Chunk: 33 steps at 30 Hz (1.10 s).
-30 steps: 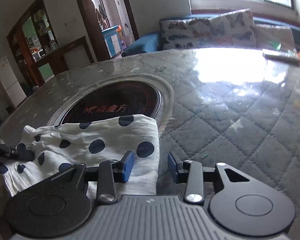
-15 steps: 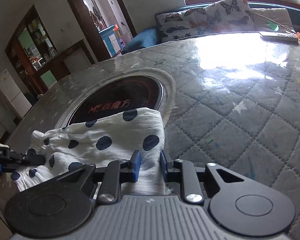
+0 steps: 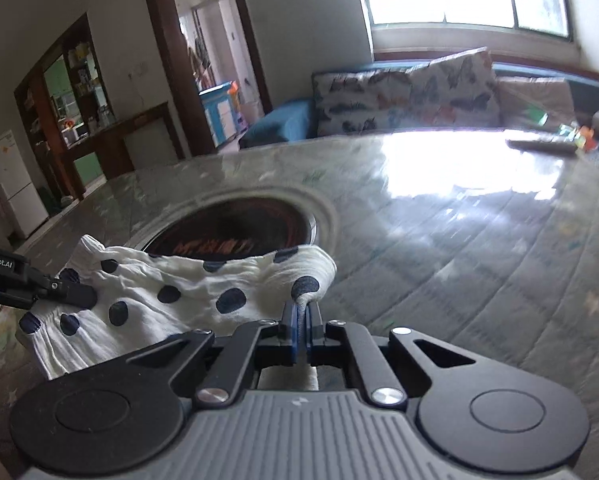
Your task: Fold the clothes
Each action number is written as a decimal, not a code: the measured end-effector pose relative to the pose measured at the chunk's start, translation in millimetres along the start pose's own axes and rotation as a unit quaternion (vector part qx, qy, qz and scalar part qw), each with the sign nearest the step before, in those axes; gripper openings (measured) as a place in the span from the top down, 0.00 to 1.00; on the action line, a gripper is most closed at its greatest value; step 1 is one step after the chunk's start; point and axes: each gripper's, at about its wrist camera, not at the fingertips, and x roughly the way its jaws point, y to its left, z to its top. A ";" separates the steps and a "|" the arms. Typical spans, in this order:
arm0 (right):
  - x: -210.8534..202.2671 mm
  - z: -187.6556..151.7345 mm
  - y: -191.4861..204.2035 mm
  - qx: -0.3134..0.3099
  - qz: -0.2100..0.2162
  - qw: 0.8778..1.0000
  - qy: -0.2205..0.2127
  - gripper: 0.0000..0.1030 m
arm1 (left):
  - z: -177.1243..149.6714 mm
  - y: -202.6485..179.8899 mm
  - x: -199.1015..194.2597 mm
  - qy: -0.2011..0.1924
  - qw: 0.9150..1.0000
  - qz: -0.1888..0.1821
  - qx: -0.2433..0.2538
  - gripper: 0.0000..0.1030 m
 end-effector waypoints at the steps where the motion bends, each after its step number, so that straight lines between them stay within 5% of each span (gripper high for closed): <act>1: -2.9 2.3 -1.4 -0.003 -0.005 1.000 -0.005 0.97 | 3.2 -5.3 2.3 0.001 1.000 -0.001 0.007 0.70; 16: -46.4 37.3 -73.1 -0.008 -0.140 0.989 -0.052 0.97 | 53.2 -127.2 111.6 0.047 0.992 -0.055 0.104 0.70; 33: -35.2 46.1 -175.0 0.017 -0.296 0.954 -0.040 0.97 | 74.2 -223.3 229.1 0.084 0.979 -0.080 0.168 0.70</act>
